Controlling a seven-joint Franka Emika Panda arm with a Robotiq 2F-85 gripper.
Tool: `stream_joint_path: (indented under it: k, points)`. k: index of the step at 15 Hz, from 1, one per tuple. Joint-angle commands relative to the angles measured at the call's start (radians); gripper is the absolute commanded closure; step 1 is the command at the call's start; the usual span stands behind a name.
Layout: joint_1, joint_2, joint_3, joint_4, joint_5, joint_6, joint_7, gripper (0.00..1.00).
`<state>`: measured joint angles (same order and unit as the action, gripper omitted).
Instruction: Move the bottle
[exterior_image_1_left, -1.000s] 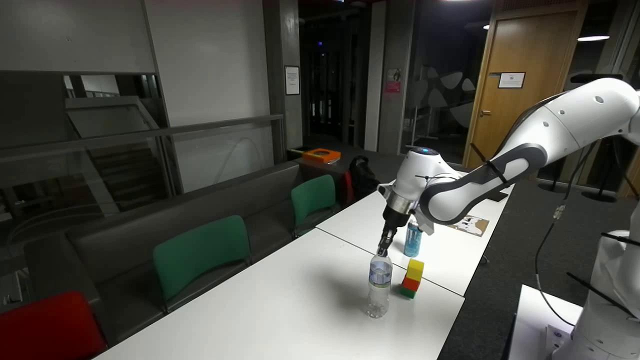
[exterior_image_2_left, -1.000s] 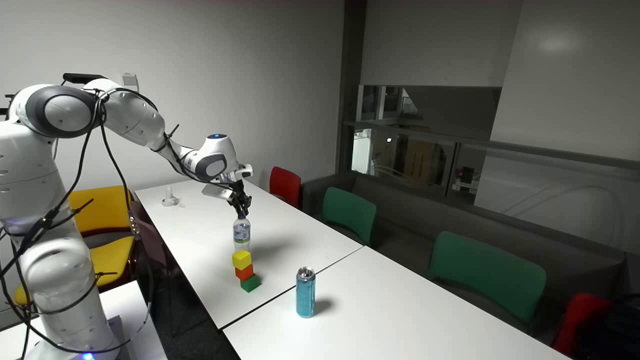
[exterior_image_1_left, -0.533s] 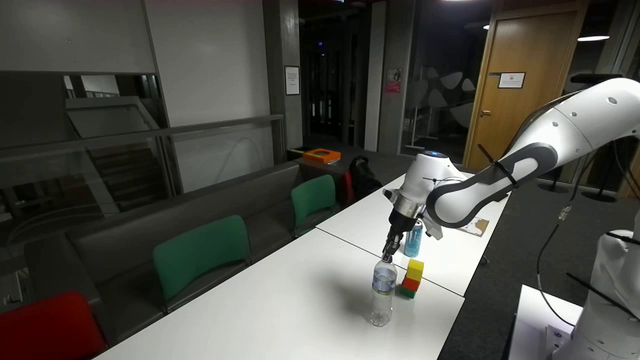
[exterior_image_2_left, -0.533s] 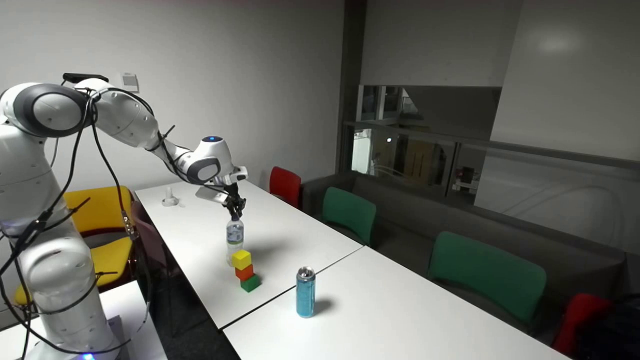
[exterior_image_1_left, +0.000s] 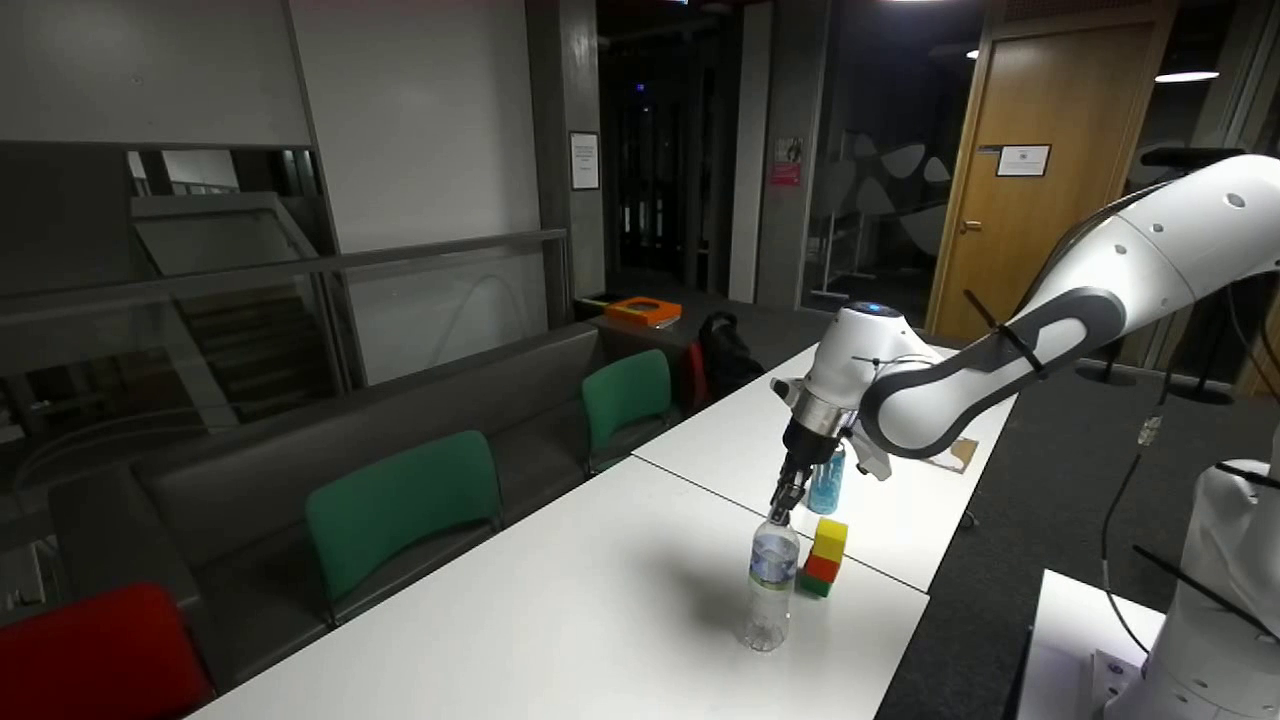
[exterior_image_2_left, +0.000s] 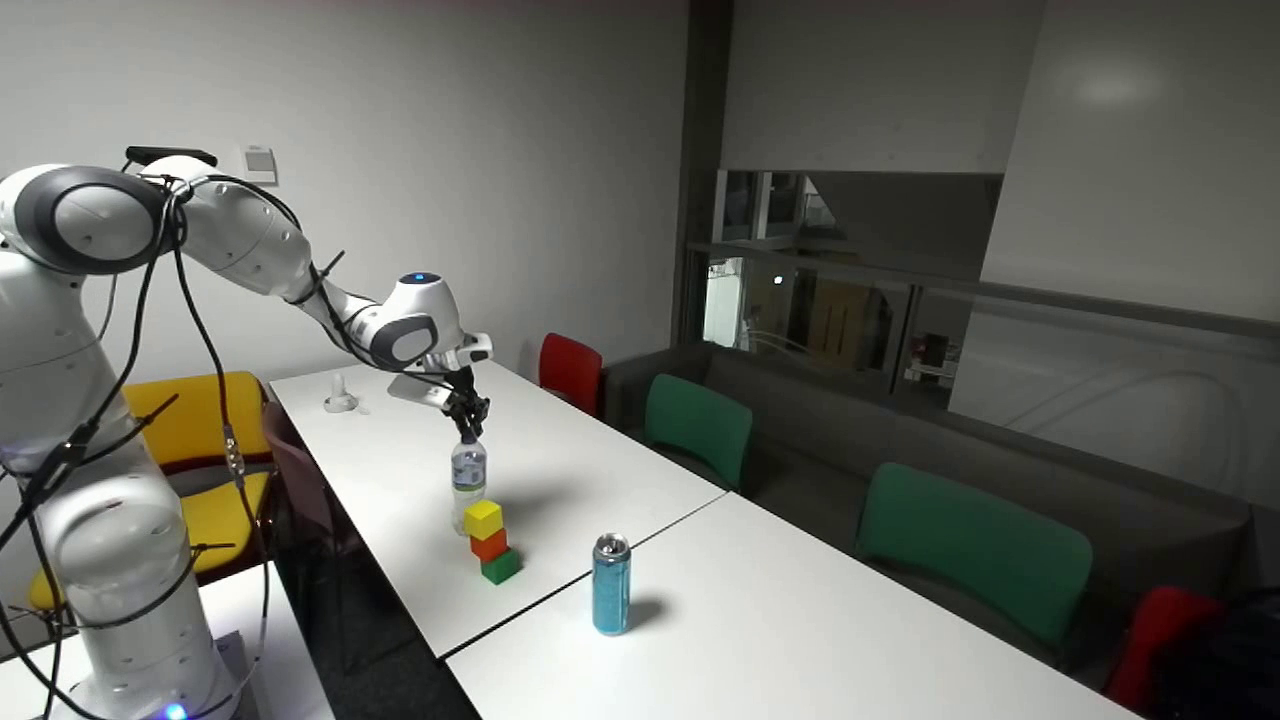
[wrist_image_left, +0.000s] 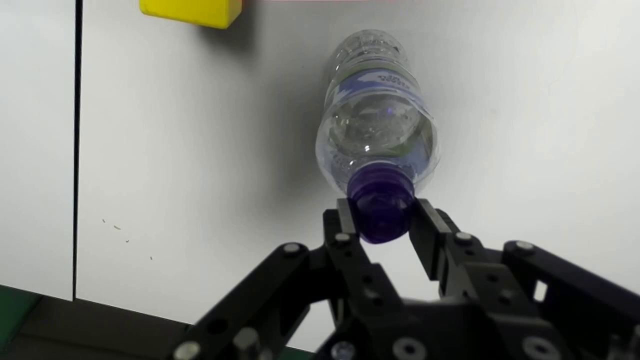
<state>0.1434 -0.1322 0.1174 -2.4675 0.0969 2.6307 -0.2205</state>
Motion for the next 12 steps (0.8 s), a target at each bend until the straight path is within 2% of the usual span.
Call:
stream_joint_path:
  k: [1,6,7,8,9,12]
  points:
    - [-0.015,-0.051,0.002,-0.04,-0.081,0.0,0.077,0.91]
    - [-0.015,-0.054,0.005,-0.038,-0.147,-0.011,0.142,0.91]
    - [-0.014,-0.054,0.005,-0.038,-0.151,-0.015,0.145,0.82]
    - [-0.012,-0.056,0.004,-0.038,-0.15,-0.016,0.146,0.41]
    - [-0.012,-0.057,0.004,-0.039,-0.151,-0.017,0.147,0.4]
    - [-0.01,-0.059,0.003,-0.037,-0.143,-0.02,0.143,0.19]
